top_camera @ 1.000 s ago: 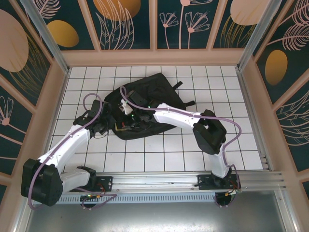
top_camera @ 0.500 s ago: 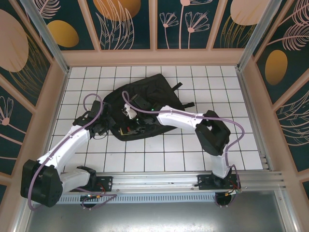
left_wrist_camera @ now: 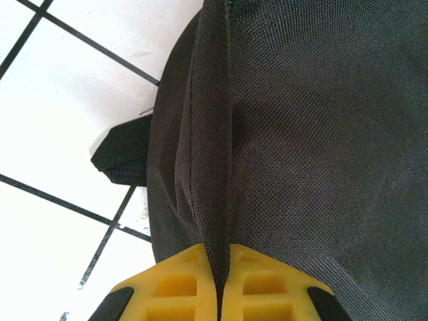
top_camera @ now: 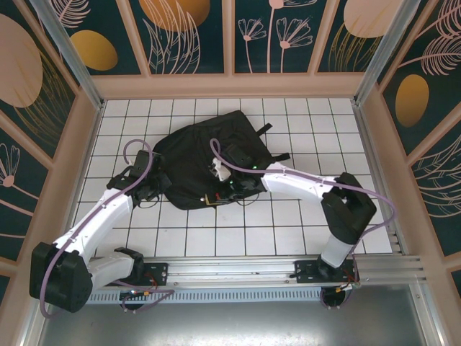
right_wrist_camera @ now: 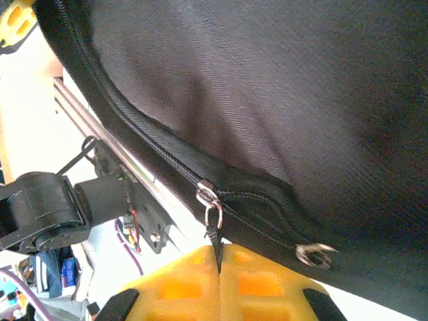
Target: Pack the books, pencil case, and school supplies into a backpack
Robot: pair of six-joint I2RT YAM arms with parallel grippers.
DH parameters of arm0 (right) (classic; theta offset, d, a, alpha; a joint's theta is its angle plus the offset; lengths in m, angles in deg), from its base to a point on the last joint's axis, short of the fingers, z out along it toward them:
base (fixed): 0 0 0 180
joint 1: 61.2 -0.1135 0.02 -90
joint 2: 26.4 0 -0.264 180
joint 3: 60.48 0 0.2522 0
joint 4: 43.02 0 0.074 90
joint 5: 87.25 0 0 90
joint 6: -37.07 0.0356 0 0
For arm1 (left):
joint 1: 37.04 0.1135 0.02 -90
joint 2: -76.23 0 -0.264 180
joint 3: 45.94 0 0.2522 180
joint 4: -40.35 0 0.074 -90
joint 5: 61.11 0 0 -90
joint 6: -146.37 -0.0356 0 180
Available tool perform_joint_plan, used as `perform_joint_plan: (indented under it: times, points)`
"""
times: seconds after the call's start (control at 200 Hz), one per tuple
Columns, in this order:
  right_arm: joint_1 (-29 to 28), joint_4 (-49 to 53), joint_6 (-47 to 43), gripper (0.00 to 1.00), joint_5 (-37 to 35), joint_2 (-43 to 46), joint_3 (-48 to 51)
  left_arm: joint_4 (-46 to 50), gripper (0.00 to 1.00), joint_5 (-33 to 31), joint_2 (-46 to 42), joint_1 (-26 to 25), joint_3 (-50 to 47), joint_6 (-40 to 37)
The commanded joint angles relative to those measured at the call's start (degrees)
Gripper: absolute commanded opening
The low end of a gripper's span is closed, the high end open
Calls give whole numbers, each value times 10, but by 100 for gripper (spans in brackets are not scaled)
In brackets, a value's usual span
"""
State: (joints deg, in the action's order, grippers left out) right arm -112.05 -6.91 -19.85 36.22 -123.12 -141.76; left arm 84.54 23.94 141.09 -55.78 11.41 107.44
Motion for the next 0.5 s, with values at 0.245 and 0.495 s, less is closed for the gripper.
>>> perform_joint_plan:
  times: [0.245,0.495]
  points:
    - [14,64,-14,0,-54,50,23,-92,40,85,-32,9,-23,-51]
    - [22,84,12,0,-118,147,123,-35,90,34,-102,9,30,-97]
